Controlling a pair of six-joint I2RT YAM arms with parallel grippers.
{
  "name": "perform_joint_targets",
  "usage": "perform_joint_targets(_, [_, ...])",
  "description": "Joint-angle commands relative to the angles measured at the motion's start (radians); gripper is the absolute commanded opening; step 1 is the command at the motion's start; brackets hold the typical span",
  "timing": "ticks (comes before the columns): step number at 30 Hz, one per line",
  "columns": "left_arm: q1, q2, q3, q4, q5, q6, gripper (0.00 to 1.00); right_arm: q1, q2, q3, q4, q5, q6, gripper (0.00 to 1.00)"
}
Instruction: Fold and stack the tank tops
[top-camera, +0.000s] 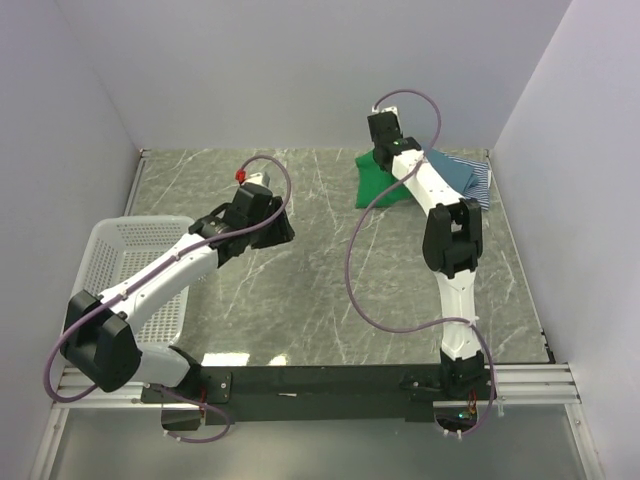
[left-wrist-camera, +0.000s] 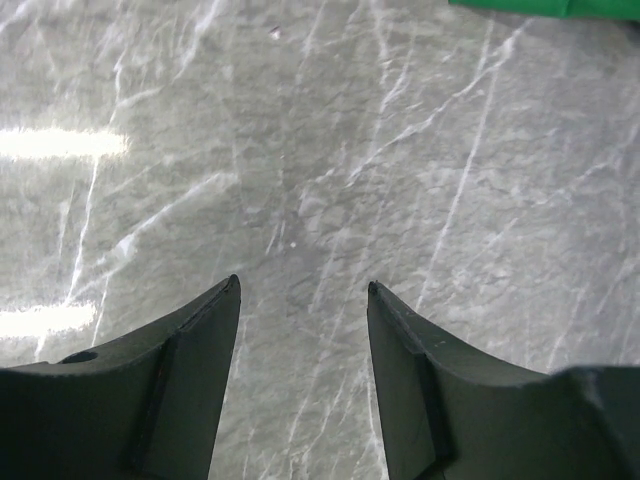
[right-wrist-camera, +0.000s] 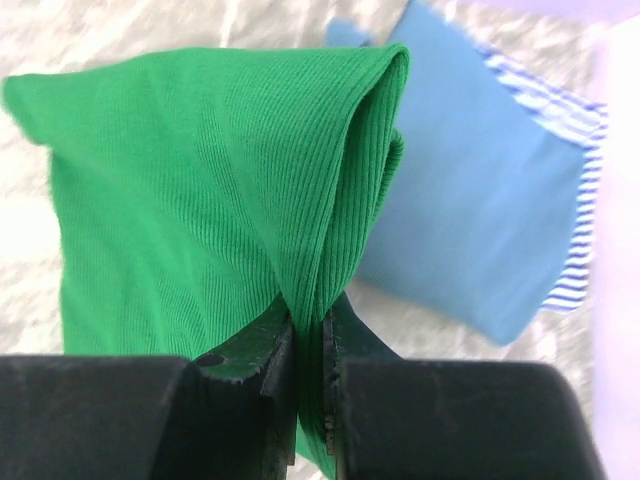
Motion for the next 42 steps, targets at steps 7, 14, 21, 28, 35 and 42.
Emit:
perform_joint_targets(7, [0.053,0.058,0.096,-0.016,0.082,0.089,0.58,-0.049,0.051,0.209,-0.023,0.072,-0.147,0.00])
perform_joint_targets(14, [0.074,0.129,0.147,-0.015,0.125,0.098,0.57,-0.064,0.048,0.275,0.002,0.082,-0.204,0.00])
perform_joint_targets(21, [0.079,0.178,0.164,-0.012,0.160,0.104,0.57,-0.135,0.026,0.209,0.009,0.026,-0.162,0.00])
perform_joint_targets(28, [0.078,0.196,0.136,0.019,0.200,0.095,0.57,-0.262,0.069,0.154,-0.021,-0.048,0.017,0.49])
perform_joint_targets(35, [0.078,0.166,0.124,0.031,0.202,0.084,0.57,-0.293,-0.091,0.042,-0.014,-0.082,0.224,0.86])
perform_joint_targets(42, [0.078,0.104,0.086,0.057,0.175,0.066,0.58,-0.245,-0.340,-0.162,0.038,-0.252,0.358,0.87])
